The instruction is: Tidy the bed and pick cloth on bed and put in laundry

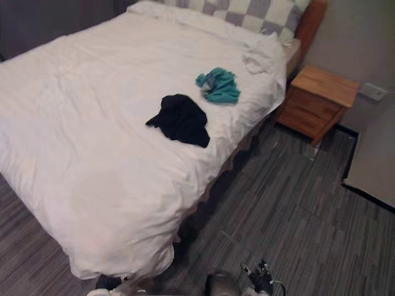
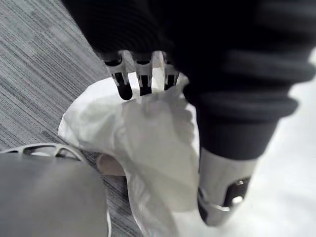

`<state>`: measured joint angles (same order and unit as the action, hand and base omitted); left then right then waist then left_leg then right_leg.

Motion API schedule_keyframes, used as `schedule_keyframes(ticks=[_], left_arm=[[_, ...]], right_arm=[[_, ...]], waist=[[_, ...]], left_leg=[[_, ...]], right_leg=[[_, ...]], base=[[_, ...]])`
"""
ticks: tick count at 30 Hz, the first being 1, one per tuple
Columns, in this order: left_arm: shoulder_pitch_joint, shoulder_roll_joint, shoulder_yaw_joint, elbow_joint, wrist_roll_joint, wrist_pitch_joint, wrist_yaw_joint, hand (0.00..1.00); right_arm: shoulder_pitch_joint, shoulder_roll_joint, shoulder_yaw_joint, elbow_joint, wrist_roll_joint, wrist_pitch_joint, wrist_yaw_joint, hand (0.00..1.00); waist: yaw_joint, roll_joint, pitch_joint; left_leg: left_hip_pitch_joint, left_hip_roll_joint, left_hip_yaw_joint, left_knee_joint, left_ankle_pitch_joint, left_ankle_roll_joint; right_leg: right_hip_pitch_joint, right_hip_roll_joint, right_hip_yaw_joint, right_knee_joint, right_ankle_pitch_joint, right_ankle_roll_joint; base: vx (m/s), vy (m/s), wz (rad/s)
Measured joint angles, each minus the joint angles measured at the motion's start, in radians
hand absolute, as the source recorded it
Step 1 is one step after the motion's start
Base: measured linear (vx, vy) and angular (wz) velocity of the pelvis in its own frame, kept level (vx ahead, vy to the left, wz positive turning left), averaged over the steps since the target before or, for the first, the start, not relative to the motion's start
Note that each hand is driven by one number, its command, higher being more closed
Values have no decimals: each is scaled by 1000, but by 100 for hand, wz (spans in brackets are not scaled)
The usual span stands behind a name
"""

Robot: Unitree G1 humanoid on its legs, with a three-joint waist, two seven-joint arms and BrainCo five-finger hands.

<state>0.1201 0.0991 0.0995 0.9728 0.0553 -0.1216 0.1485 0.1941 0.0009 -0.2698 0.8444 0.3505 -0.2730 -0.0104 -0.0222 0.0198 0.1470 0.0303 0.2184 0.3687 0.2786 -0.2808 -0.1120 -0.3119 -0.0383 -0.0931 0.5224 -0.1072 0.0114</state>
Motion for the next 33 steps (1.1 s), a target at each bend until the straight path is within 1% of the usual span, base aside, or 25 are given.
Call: schedule_keyframes(ticks=[1,2,3,4,5,6,7,8,9,10,11,12,13,14,15,16,17,18,19,21,22,24,26,29,33], left_arm=[[11,0,8,0,0,2,-8,0],[25,3,27,0,1,2,-24,0],[30,8,36,0,1,2,-29,0],[29,13,45,7,2,3,-33,0],[22,16,45,27,2,3,-40,0],[14,-9,38,73,4,0,-47,0],[11,-16,38,77,2,-5,-47,0],[-2,2,27,82,0,1,-44,0],[-2,36,15,82,-2,2,-42,0],[0,66,18,97,-17,3,-39,0],[0,75,18,111,-20,3,-39,0],[11,86,17,119,-22,2,-39,0],[15,90,17,122,-24,2,-38,0],[18,96,17,122,-41,3,-36,0],[19,107,18,128,-63,2,-35,0],[21,111,19,132,-73,2,-35,0],[28,112,21,147,-95,2,-35,0],[37,103,22,149,-104,2,-34,0],[62,78,21,149,-123,2,-33,0],[70,65,13,152,-132,0,-33,0],[66,67,-6,155,-139,-5,-33,0],[65,71,-33,161,-153,-7,-36,0],[58,69,-70,164,-174,-7,-44,0],[48,70,-110,170,-196,-7,-63,0],[34,69,-131,189,-196,-4,-66,0]], right_arm=[[14,3,1,3,-11,-7,-2,0],[21,4,1,11,-38,-17,-9,0],[20,4,1,24,-39,-28,-9,0],[7,4,1,40,-39,-35,-9,0],[-13,-3,7,53,-43,-43,-8,0],[-74,-47,-2,122,-69,-51,-8,0],[-89,-54,-9,135,-78,-51,-9,0],[-100,-51,0,158,-83,-52,-9,0],[-99,-45,5,187,-114,-50,-7,0],[-105,-45,27,195,-119,-51,-1,0],[-112,-52,45,196,-120,-52,1,0],[-124,-74,68,196,-139,-50,5,0],[-125,-90,88,196,-158,-42,13,0],[-120,-96,94,196,-164,-27,22,0],[-114,-95,105,199,-171,-13,32,0],[-115,-95,113,204,-181,-6,35,0],[-121,-101,129,215,-196,8,42,0],[-133,-109,136,224,-197,14,45,0],[-147,-124,143,246,-204,37,53,0],[-148,-139,153,245,-225,54,58,0],[-134,-141,153,250,-232,68,58,0],[-125,-131,152,265,-233,83,55,0],[-116,-114,123,266,-224,89,49,0],[-108,-108,114,270,-217,94,51,0],[-108,-81,80,273,-212,85,51,0]], waist=[[4,0,-16],[13,-25,-49],[21,-38,-58],[26,-51,-65],[32,-51,-62],[47,22,-90],[43,30,-89],[22,-6,-89],[26,-48,-93],[34,-56,-98],[35,-42,-96],[33,-25,-93],[31,-5,-91],[32,-13,-84],[32,-16,-81],[34,-19,-81],[45,-24,-76],[59,-19,-76],[89,6,-76],[79,27,-75],[76,28,-75],[73,15,-72],[68,6,-69],[68,5,-74],[66,1,-75]], left_leg=[[8,0,30,-16,16,-5],[9,-1,67,-15,30,-11],[15,-9,89,-8,35,-18],[18,-26,100,-17,42,-20],[19,-49,73,-56,27,3],[8,-76,-8,-147,74,92],[11,-64,7,-165,92,70],[27,-85,36,-173,122,34],[29,-89,81,-157,121,30],[24,-78,97,-144,122,17],[24,-58,96,-144,121,12],[25,-23,108,-147,135,-5],[32,1,122,-144,140,-17],[28,17,122,-116,139,-20],[8,32,86,-53,127,-23],[-8,39,52,-13,122,-14],[-50,30,-68,58,93,12],[-54,7,-151,70,69,13],[-45,-48,-268,74,32,11],[-39,-68,-279,37,-10,23],[-19,-75,-270,-2,-27,24],[-4,-96,-241,-36,-11,46],[14,-126,-238,-73,14,51],[36,-158,-245,-124,43,65],[55,-177,-267,-157,60,70]], right_leg=[[27,-40,-49,43,-50,-1],[54,-110,-103,79,-95,8],[69,-140,-113,57,-110,27],[79,-120,-119,0,-124,27],[134,-79,-97,-150,-104,21],[180,-14,-75,-284,-10,20],[162,-26,-100,-176,-47,-32],[170,-118,-140,-71,-92,-15],[199,-167,-143,-125,-104,60],[236,-122,-148,-255,-90,65],[257,-90,-138,-330,-56,47],[289,-41,-114,-453,5,45],[310,-30,-133,-501,16,34],[324,-21,-152,-530,46,33],[340,-1,-130,-558,81,21],[341,6,-115,-562,88,16],[335,14,-71,-560,99,8],[330,18,-37,-560,106,8],[307,36,40,-566,121,1],[299,50,69,-573,140,7],[304,50,72,-594,160,15],[312,22,75,-620,190,34],[310,-7,77,-617,199,41],[315,-36,65,-620,199,57],[316,-52,46,-615,195,70]], base=[[-137,-146,-70],[-107,-170,-77],[-77,-197,-83],[-61,-154,-101],[-142,-80,-155],[-111,12,-149],[-69,25,-114],[-15,-105,-84],[-79,-241,-113],[-112,-277,-126],[-111,-254,-121],[-86,-206,-93],[-128,-174,-85],[-129,-150,-52],[-112,-120,-38],[-89,-147,-58],[-44,-87,-80],[-49,16,-161],[-44,94,-144],[-78,119,-90],[-63,105,-35],[-50,109,-22],[-30,136,-4],[9,97,14],[74,46,12]])
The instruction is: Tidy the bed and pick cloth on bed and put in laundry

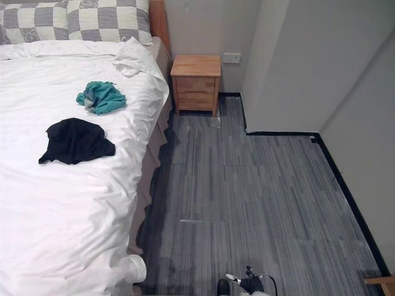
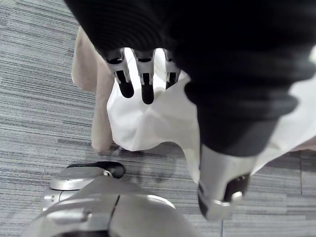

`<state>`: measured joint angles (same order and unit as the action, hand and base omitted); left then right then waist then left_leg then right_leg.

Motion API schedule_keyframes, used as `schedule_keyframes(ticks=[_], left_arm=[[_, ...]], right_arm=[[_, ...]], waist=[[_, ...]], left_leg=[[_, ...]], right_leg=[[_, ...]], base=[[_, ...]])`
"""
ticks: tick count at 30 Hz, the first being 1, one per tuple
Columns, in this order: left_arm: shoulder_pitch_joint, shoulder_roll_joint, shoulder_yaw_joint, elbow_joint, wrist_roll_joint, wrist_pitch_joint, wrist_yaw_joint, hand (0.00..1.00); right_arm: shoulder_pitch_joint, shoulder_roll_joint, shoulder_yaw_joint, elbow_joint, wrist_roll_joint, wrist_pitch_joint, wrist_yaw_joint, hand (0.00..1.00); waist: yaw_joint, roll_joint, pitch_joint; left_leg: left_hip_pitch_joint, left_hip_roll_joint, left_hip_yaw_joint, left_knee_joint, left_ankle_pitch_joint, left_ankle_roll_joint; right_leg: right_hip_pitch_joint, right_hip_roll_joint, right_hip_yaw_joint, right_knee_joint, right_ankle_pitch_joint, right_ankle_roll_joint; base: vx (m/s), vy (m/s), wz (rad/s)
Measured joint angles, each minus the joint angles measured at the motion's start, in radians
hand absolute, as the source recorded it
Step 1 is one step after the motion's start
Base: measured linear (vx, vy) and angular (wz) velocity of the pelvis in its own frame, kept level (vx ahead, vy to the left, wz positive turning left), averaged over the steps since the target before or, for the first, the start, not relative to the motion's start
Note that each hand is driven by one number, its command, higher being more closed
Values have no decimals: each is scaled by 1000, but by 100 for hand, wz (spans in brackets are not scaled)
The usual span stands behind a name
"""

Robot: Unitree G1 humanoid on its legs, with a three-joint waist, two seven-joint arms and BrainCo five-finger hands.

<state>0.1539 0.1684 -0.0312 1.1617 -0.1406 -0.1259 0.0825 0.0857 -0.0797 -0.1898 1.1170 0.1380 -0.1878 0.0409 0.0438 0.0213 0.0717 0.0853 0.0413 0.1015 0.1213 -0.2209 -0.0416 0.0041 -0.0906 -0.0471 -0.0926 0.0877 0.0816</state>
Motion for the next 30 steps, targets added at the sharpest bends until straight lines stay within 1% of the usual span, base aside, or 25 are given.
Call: schedule_keyframes(ticks=[5,8,11,12,19,22,23,24,25,26,27,28,29,30], left_arm=[[-7,3,2,9,2,9,1,0],[-14,1,7,10,2,24,3,0],[-18,-4,16,10,3,26,4,0],[-122,-64,42,3,23,27,-8,0],[-121,-64,44,3,23,26,-8,0],[-119,-66,74,3,21,27,-8,0],[-110,-74,119,3,19,33,-8,0],[-108,-77,136,1,17,35,-8,0],[-103,-86,194,-12,8,46,-8,0],[-100,-90,229,-21,1,49,-8,0],[-86,-106,282,-49,-5,52,-8,0],[-77,-107,306,-64,-14,52,-7,0],[-59,-111,347,-85,-21,55,-7,0],[-52,-111,375,-92,-24,58,-6,0]], right_arm=[[-1,3,-6,9,3,1,0,0],[-3,3,-8,12,-1,2,1,0],[-5,4,-7,15,-12,7,1,0],[-6,23,-2,17,-14,42,-10,0],[-5,23,-4,17,-14,42,-10,0],[-4,23,-22,17,-11,54,-3,0],[-4,27,-44,17,-7,65,4,0],[-4,28,-47,16,-6,69,5,0],[-5,33,-60,9,3,83,14,0],[-5,36,-69,5,18,89,20,0],[-3,37,-83,3,22,102,28,0],[-2,37,-84,-3,22,108,30,0],[-3,36,-89,-16,23,114,36,0],[2,38,-100,-35,26,120,41,0]], waist=[[0,-9,-3],[0,-13,-2],[-3,-19,-5],[-38,-64,-38],[-38,-63,-38],[-38,-61,-36],[-37,-60,-32],[-38,-60,-32],[-38,-62,-18],[-38,-54,-6],[-40,-48,-4],[-36,-42,-1],[-34,-30,7],[-35,-22,13]], left_leg=[[4,-2,-5,-2,0,0],[6,-7,-7,-2,0,1],[10,-13,-13,-9,7,9],[29,-29,-5,-68,46,12],[30,-29,-5,-67,46,12],[39,-29,-7,-64,46,12],[40,-29,-14,-59,46,12],[38,-28,-17,-54,45,11],[33,-23,-23,-28,36,5],[25,-16,-27,5,20,2],[-7,6,-28,74,-18,-7],[-20,22,-25,111,-37,-15],[-34,52,-23,164,-63,-26],[-41,73,-14,199,-77,-34]], right_leg=[[4,-2,-30,0,1,2],[9,-6,-36,-1,3,5],[15,-12,-48,-6,3,5],[13,-31,-59,-5,4,13],[14,-31,-59,-4,4,13],[23,-31,-61,1,4,13],[34,-32,-70,1,4,13],[36,-33,-76,2,4,13],[53,-33,-87,2,0,9],[64,-29,-100,2,-6,4],[71,-13,-113,4,-23,-8],[72,-2,-117,12,-33,-12],[71,18,-140,44,-54,-26],[73,29,-150,67,-70,-27]], base=[[28,9,4],[0,0,0],[-47,-7,5],[-27,-7,4],[0,0,0],[0,0,3],[-24,-9,13],[-31,-18,22],[-52,-27,23],[-87,-53,27],[-91,-57,14],[-76,-69,3],[-25,-71,-2],[-23,-73,12]])
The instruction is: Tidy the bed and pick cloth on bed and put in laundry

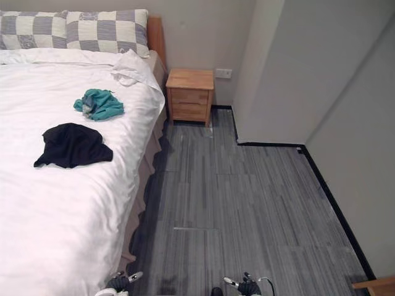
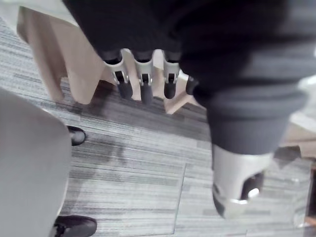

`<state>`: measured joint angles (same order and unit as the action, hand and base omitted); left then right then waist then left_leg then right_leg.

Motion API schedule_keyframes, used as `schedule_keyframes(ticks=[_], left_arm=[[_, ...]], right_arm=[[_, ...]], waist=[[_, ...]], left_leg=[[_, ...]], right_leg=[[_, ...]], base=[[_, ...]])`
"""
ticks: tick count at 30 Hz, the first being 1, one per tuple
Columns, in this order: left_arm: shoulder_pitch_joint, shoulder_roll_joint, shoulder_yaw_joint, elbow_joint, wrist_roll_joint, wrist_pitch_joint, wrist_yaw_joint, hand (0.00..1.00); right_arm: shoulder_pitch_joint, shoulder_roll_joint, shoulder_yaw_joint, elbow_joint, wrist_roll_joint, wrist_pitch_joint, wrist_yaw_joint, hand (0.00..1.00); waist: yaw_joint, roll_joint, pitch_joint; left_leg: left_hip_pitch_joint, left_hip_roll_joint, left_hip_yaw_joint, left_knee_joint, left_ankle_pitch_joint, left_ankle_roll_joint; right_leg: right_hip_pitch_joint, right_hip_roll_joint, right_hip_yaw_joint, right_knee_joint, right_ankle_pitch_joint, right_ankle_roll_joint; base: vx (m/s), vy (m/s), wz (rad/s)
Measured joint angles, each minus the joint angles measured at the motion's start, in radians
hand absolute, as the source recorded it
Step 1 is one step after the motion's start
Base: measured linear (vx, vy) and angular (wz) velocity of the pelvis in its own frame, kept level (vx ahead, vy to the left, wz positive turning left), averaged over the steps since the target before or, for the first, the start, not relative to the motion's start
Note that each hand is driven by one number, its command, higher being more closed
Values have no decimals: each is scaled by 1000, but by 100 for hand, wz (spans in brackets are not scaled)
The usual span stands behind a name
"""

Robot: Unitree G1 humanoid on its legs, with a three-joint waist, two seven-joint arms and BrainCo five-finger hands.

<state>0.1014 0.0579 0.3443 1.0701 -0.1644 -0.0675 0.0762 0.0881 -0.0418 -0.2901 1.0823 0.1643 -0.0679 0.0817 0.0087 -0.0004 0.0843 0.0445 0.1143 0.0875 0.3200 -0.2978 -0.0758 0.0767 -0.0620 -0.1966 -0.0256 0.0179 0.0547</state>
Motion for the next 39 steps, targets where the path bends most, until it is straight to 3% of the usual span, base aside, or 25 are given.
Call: schedule_keyframes(ticks=[2,5,9,10,11,13,15,16,17,19,21,23,25,26,27,28,29,30,33,34,35,36,37,38,39], left_arm=[[-7,-6,47,-2,-18,9,1,0],[-7,-62,75,-21,-53,5,-1,0],[3,-90,109,-79,-111,-19,0,0],[5,-94,116,-83,-122,-40,1,0],[2,-74,115,-90,-126,-51,0,0],[11,-64,105,-101,-135,-52,1,0],[26,-63,92,-95,-138,-49,-1,0],[36,-52,71,-84,-140,-48,-1,0],[25,-28,31,-53,-129,-42,-1,0],[27,-1,-15,-50,-99,-35,6,0],[29,32,-54,-35,-93,-25,13,0],[28,57,-61,-35,-94,-24,14,0],[21,70,-58,-36,-92,-24,10,0],[25,82,-48,-39,-91,-25,6,0],[40,97,2,-41,-84,-21,-1,0],[45,94,31,-38,-78,-15,-2,0],[53,69,77,-34,-74,-3,-2,0],[62,45,79,-34,-70,-2,-17,0],[66,-6,71,-39,-36,0,-70,0],[61,-46,83,-47,-24,9,-83,0],[74,-63,112,-64,-23,10,-87,0],[84,-63,113,-63,-20,10,-87,0],[96,-68,110,-59,-16,9,-88,0],[99,-64,101,-60,-15,3,-94,0],[101,-63,93,-59,-15,2,-100,0]], right_arm=[[11,2,-33,-29,5,12,11,0],[1,-20,-59,-49,-8,19,23,0],[-7,-36,-7,-88,-16,22,33,0],[-24,-43,1,-104,-39,21,38,0],[-27,-37,-1,-106,-47,17,39,0],[-40,-42,-2,-78,-51,19,39,0],[-43,-43,-5,-74,-70,20,35,0],[-46,-43,-14,-65,-86,20,34,0],[-54,-39,-15,-39,-86,22,35,0],[-48,-36,-21,-9,-73,20,37,0],[-49,-53,-14,-2,-84,7,27,0],[-48,-51,-14,0,-81,-12,25,0],[-49,-60,-14,-31,-75,-39,15,0],[-40,-54,-16,-47,-75,-43,4,0],[-19,-34,-23,-54,-64,-40,-6,0],[-14,-36,-24,-63,-49,-39,-8,0],[-18,-55,-21,-76,-46,-32,-6,0],[-27,-64,-17,-83,-48,-25,-4,0],[-43,-40,0,-90,-45,0,10,0],[-47,-29,20,-90,-45,24,19,0],[-47,-33,43,-90,-45,40,25,0],[-48,-33,65,-90,-45,46,26,0],[-51,-28,81,-93,-46,50,28,0],[-51,-28,80,-91,-47,54,28,0],[-51,-28,79,-89,-48,57,28,0]], waist=[[-2,10,9],[21,32,40],[41,76,61],[60,89,75],[50,62,86],[63,15,81],[64,4,61],[59,-1,45],[47,-27,53],[40,-18,63],[34,-26,69],[24,-6,76],[13,27,95],[12,16,95],[19,-25,96],[28,-16,103],[40,28,109],[42,49,104],[42,36,78],[41,36,76],[49,42,74],[54,42,75],[57,37,80],[56,37,85],[57,33,90]], left_leg=[[-35,28,75,90,4,-4],[-76,28,120,148,21,3],[-117,31,223,16,42,36],[-115,53,262,16,44,37],[-111,37,264,16,43,39],[-121,8,282,54,12,58],[-119,-14,276,35,3,72],[-107,-30,270,8,-5,68],[-72,-58,249,-8,-12,68],[-8,-63,203,-51,-5,75],[79,-47,171,-111,10,56],[113,5,124,-138,10,42],[131,70,85,-174,22,19],[134,81,91,-182,28,0],[172,76,104,-176,3,-68],[200,90,105,-175,-17,-100],[245,143,119,-163,-27,-117],[252,169,124,-134,-3,-123],[170,202,50,84,129,-118],[67,223,-34,287,228,-80],[-27,238,-113,455,411,-37],[-68,241,-146,525,567,-23],[-160,224,-180,677,509,-71],[-236,187,-165,763,378,-53],[-267,158,-138,777,317,-51]], right_leg=[[7,9,-7,9,-20,-9],[-14,-4,50,22,-26,-14],[-57,13,97,12,-34,1],[-120,19,76,206,-86,-26],[-103,4,73,305,-145,-19],[-52,-25,74,232,-213,7],[-44,-30,78,220,-239,42],[-86,-46,87,347,-271,78],[-206,-85,98,696,-275,148],[-296,-122,76,927,-178,180],[-338,-173,-18,922,-256,82],[-362,-130,-46,721,-265,46],[-381,-80,-51,428,-176,33],[-373,-83,-46,213,-55,52],[-353,-114,-45,70,9,47],[-349,-111,-46,96,116,10],[-356,-78,-60,199,134,-55],[-357,-64,-68,254,79,-66],[-346,-55,-87,363,-41,-85],[-312,-33,-102,363,-74,-101],[-264,5,-104,337,-96,-124],[-225,28,-96,307,-104,-135],[-166,56,-84,258,-113,-149],[-121,66,-71,224,-118,-159],[-92,68,-62,203,-120,-162]], base=[[-63,-66,24],[-46,1,-16],[-80,71,-42],[19,33,-38],[82,34,-24],[127,29,-17],[114,47,-1],[264,-5,32],[306,-13,39],[336,-7,60],[414,-98,70],[405,-190,73],[422,-287,88],[553,-418,96],[491,-380,67],[499,-415,30],[457,-379,-2],[503,-452,-4],[333,-348,8],[437,-380,-5],[422,-324,-18],[410,-246,-31],[339,-171,-26],[338,-157,-26],[323,-131,-41]])
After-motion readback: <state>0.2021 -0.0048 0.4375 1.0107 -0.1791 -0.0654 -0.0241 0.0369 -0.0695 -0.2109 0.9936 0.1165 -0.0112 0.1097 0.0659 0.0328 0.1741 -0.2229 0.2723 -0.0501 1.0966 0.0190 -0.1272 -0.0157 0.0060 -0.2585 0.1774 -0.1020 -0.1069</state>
